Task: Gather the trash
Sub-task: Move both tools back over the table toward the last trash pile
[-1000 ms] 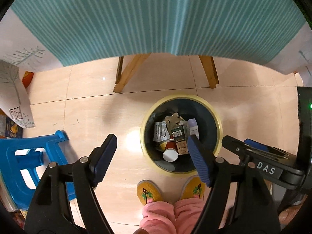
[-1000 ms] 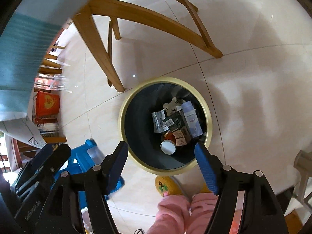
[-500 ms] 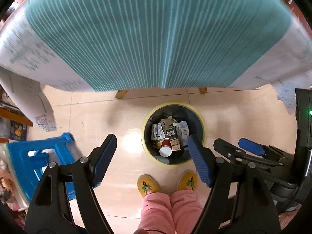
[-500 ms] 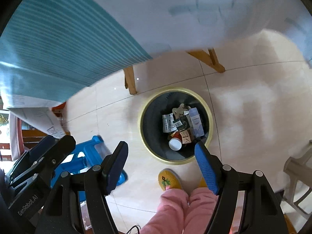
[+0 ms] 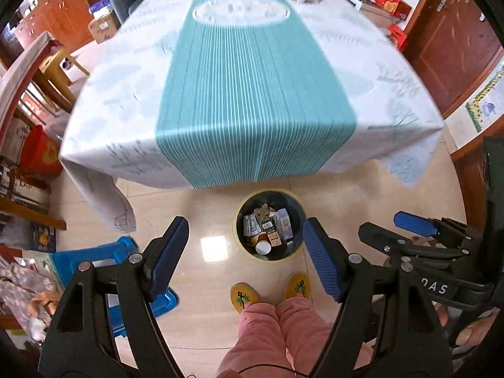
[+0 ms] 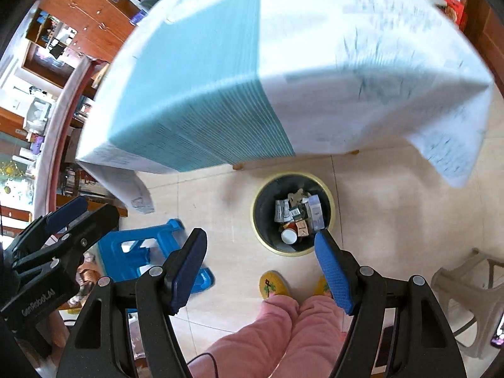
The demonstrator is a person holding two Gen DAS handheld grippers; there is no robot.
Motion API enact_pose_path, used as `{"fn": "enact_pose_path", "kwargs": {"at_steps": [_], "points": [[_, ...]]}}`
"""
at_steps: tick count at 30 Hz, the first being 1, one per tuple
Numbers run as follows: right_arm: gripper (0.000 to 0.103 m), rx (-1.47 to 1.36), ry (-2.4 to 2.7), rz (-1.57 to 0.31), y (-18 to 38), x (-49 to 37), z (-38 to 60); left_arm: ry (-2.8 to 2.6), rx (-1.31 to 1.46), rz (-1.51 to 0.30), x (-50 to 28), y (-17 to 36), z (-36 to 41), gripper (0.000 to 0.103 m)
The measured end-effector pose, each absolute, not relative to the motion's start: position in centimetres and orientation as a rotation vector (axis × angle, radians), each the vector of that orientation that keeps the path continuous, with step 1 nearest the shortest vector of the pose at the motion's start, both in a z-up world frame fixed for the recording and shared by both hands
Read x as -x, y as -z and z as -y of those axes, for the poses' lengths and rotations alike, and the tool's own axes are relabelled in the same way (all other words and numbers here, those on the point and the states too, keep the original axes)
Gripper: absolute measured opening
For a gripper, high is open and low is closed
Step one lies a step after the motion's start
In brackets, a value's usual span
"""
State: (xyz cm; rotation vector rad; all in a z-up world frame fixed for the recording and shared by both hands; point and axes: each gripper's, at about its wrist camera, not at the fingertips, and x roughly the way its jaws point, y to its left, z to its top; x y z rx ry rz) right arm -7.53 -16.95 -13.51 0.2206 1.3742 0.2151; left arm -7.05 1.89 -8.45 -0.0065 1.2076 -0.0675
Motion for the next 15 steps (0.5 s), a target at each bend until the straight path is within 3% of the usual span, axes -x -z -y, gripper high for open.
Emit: {"fn": "enact_pose_path", "kwargs": {"at_steps": [15], "points": [[0.072,-0.227,-0.158,-1.094,-2.2,6.1,17.1,0.145,-0.060,-0.963,4.8,-5.3,-2.9,0.073]]}}
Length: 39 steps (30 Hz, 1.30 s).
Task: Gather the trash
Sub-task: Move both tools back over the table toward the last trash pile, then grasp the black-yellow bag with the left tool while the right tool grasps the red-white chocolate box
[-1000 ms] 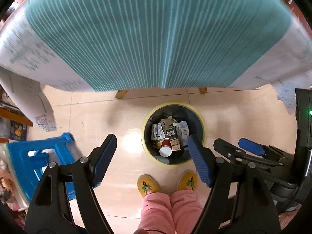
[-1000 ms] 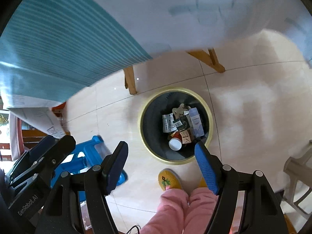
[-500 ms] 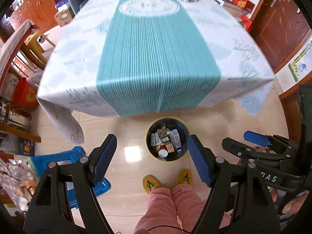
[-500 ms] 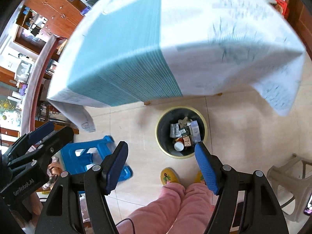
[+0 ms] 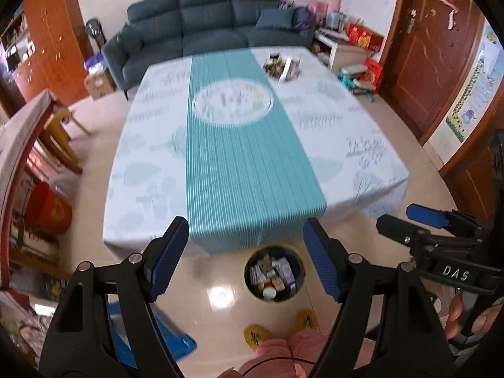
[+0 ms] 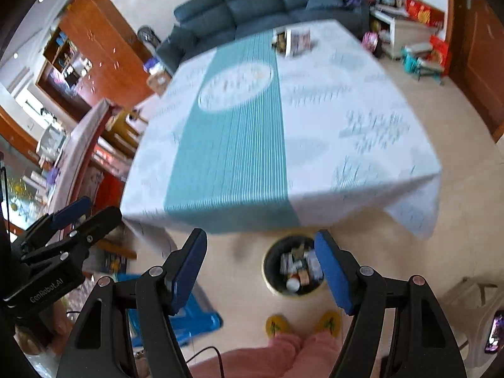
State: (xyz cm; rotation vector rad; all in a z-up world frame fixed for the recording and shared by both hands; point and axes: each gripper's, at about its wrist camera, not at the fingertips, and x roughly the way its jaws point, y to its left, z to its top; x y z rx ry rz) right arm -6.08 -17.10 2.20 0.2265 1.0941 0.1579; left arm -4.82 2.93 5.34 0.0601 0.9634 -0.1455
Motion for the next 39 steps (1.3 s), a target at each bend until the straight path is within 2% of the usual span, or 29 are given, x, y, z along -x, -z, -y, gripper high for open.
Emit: {"fn": "enact_pose_path", "kwargs": {"at_steps": [12,18,22,29,39], "points": [[0.072,-0.231,-0.106,-0.987,-7.5,0.4,19.8,0.196,-0.060,-0.889,-2.4,-10.9,-1.9,0.073],[0.072,-0.227,-0.130,-0.966,-8.2,-7.0,22.7,0.184,-0.032,-0.897,-11.0,-11.9,-0.2,0.073],[0.072,-0.223,-0.178,-0.961,-8.1,-14.8,25.5,0.160,0.015,-0.923,-18.3,-11.5,1.3,0.073],[0.072,-0.229,-0.231,-1.019,-5.6,-29.8,31.1,0.100,0.106,-1.059,-33.5,-7.6,5.5,0.073],[0.071,-0.243,-0.293,-1.113,1.3,-45.8,35.9,0.061,0.190,-1.301,-48.6,3.7,10.6,0.073]]}}
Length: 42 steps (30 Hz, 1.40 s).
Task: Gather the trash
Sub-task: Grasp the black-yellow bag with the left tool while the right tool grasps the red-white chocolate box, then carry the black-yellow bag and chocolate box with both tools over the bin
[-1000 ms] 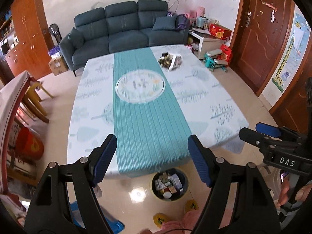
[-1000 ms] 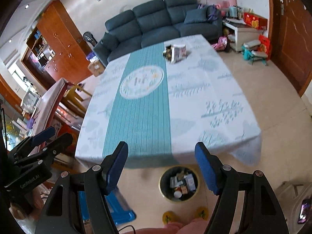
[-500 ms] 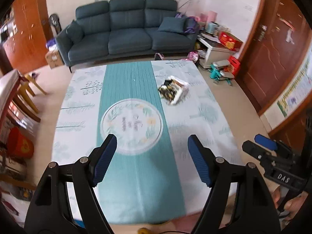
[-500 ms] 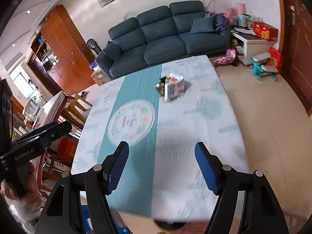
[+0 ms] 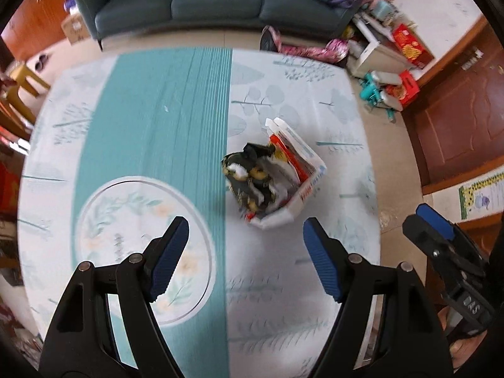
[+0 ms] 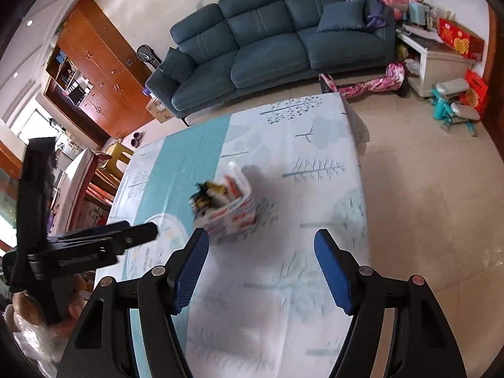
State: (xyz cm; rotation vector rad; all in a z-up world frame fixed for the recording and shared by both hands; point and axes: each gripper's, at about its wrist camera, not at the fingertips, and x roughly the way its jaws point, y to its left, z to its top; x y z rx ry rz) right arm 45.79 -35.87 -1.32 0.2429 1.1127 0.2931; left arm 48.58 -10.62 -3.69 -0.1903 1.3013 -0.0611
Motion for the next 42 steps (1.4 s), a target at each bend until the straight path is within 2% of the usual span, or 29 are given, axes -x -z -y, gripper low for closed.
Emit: {"fn": "enact_pose_path", "kwargs": {"at_steps": [8,17,20,21,31,34,38,42], "points": [[0.071,-0.262,-0.357,-1.179,6.3,-50.2,34.5,0.008,0.277,-1.405,-54.5,9.8,10.6,0.072],[0.071,-0.266,-0.399,-1.223,8.5,-52.3,33.0,0.027,0.362,-1.519,-56.8,15.6,10.7,0.072],[0.071,-0.266,-0.411,-1.239,9.0,-52.6,32.5,0.023,0.426,-1.500,-56.8,16.3,10.3,0.051],[0.071,-0.264,-0.415,-1.247,9.3,-52.8,32.2,0.029,0.432,-1.495,-56.8,16.4,10.3,0.039],[0.070,-0.259,-0.445,-1.324,11.7,-54.2,28.8,-0.085,0.383,-1.399,-54.9,14.8,8.8,0.035],[0.059,-0.260,-0.434,-1.361,12.7,-54.7,28.1,-0.109,0.399,-1.381,-54.1,14.4,8.2,0.035],[0.027,-0.264,-0.415,-1.424,14.1,-54.6,27.5,-0.124,0.426,-1.372,-52.9,14.2,6.8,0.035],[0.022,-0.280,-0.413,-1.413,14.4,-53.5,27.5,-0.132,0.447,-1.355,-51.2,13.7,6.3,0.035]]}}
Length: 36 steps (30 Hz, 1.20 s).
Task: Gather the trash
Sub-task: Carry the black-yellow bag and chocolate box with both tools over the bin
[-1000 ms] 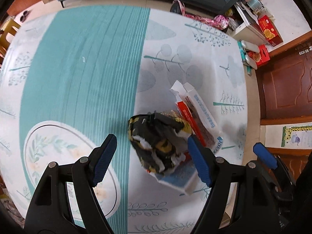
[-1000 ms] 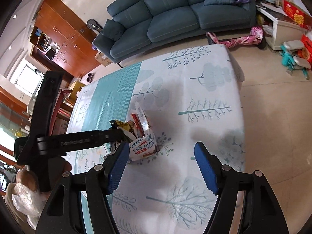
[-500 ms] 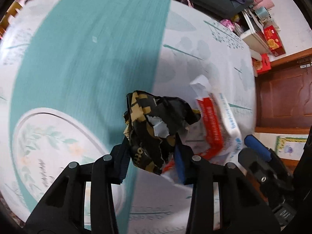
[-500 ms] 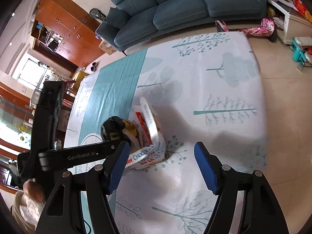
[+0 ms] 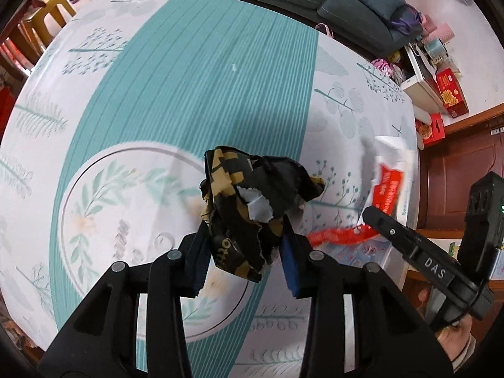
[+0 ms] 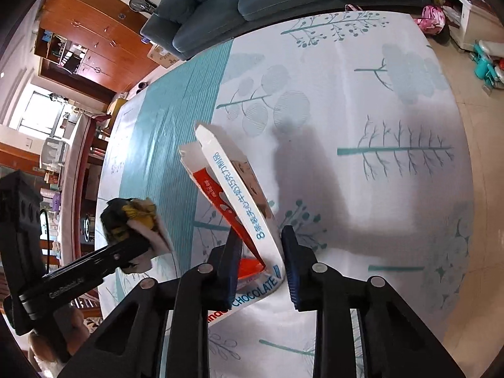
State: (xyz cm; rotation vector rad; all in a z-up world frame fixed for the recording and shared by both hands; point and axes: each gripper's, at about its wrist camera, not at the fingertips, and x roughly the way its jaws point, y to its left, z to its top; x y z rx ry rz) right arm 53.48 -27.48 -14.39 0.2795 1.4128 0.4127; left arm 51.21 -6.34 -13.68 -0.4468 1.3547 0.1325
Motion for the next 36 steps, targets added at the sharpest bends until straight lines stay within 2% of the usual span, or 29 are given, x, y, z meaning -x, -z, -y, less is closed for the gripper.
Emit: {"fn": "enact_pose_path", "kwargs": {"at_steps": [8,16,25,36], "points": [[0.021,-0.312,-0.452,-1.351,11.9,-49.3,27.1,-0.114,0.449,-1.318,-45.5,11.5,4.8,0.035],[0.021,-0.325,-0.477,-1.309,8.5,-42.1,25.8,-0.053,0.399,-1.265,-35.5,6.8,2.4,0.035],[0.021,-0.346,-0.422,-1.228,4.5,-28.8,23.2,0.045,0.293,-1.184,-23.9,1.9,-0.9,0.035],[0.021,-0.431,-0.272,-1.133,1.8,-8.1,19.3,0.208,0.156,-1.135,-8.1,0.1,-5.4,0.035]]}}
